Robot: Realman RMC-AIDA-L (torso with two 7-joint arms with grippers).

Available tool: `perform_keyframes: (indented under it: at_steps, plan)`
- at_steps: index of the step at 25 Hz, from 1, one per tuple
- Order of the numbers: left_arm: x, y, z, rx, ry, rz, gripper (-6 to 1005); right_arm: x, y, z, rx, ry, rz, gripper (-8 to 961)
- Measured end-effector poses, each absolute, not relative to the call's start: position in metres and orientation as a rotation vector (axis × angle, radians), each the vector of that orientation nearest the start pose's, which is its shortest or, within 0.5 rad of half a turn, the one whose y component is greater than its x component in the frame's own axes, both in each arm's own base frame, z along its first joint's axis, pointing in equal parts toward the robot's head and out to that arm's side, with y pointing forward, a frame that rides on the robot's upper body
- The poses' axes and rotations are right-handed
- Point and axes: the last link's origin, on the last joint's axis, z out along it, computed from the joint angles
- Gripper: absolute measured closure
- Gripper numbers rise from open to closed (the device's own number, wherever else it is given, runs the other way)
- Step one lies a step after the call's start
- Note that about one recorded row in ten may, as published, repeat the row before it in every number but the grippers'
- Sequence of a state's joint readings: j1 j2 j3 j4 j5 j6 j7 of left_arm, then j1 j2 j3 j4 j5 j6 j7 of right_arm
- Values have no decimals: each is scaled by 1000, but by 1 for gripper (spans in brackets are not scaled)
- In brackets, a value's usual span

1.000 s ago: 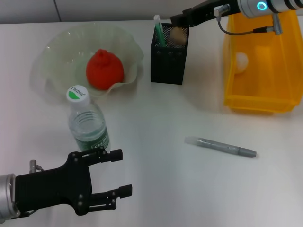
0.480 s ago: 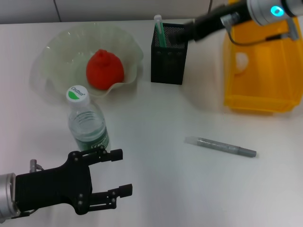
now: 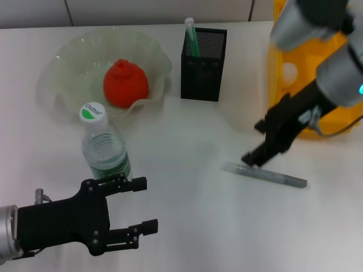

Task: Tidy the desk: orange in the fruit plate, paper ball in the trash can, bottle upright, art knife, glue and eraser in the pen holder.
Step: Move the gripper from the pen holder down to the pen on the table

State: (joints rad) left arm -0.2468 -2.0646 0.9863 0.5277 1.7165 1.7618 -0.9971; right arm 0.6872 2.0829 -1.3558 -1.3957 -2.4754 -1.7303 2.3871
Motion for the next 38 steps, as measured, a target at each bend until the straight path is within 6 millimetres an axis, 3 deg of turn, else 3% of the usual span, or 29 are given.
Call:
perform_keyframes:
  at_steps: [1, 8, 22, 28, 30, 38]
  plan:
    - [-293, 218, -27, -2812, -426, -991, 215, 136, 341, -3, -2884, 618, -522, 152]
    - [-292, 219, -27, -2814, -421, -994, 215, 147, 333, -26, -2880, 531, -738, 161]
    - [-292, 219, -27, -2814, -421, -994, 215, 165, 344, -44, -2862, 535, -787, 180]
    - [-292, 219, -28, -2814, -423, -994, 215, 168, 345, -48, -2861, 549, -789, 398]
    - [-292, 219, -28, -2814, -424, -995, 215, 170, 345, -49, -2861, 557, -793, 574]
    - [-292, 219, -28, -2814, -424, -996, 215, 172, 347, -52, -2855, 560, -795, 584]
